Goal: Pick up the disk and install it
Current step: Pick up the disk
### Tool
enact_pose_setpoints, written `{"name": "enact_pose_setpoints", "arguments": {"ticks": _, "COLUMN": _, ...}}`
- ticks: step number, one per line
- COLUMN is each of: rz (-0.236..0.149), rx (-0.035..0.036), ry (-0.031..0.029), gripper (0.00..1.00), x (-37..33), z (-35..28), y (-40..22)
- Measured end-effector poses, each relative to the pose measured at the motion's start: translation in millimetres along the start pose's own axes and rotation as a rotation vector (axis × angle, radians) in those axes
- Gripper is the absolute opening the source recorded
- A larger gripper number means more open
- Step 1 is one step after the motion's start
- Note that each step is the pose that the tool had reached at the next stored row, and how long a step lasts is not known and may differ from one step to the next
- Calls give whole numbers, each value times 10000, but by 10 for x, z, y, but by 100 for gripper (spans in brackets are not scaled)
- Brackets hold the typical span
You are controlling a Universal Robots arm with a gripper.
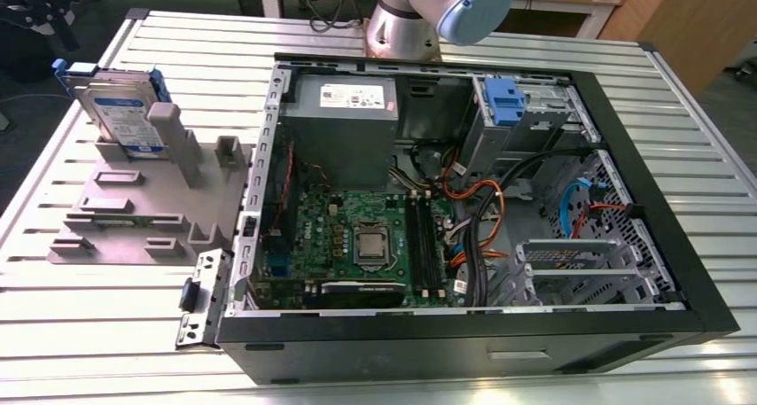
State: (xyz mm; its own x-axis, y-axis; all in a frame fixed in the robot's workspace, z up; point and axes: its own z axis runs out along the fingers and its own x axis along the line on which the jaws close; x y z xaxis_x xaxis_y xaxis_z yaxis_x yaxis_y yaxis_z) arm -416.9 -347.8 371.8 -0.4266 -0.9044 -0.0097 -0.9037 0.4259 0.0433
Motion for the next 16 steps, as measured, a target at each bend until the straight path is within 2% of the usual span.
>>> {"name": "enact_pose_setpoints", "arguments": {"ticks": 16, "rz": -2575, "rx": -25, "ry": 112, "gripper": 11, "x": 0, "z": 0, "y": 0}}
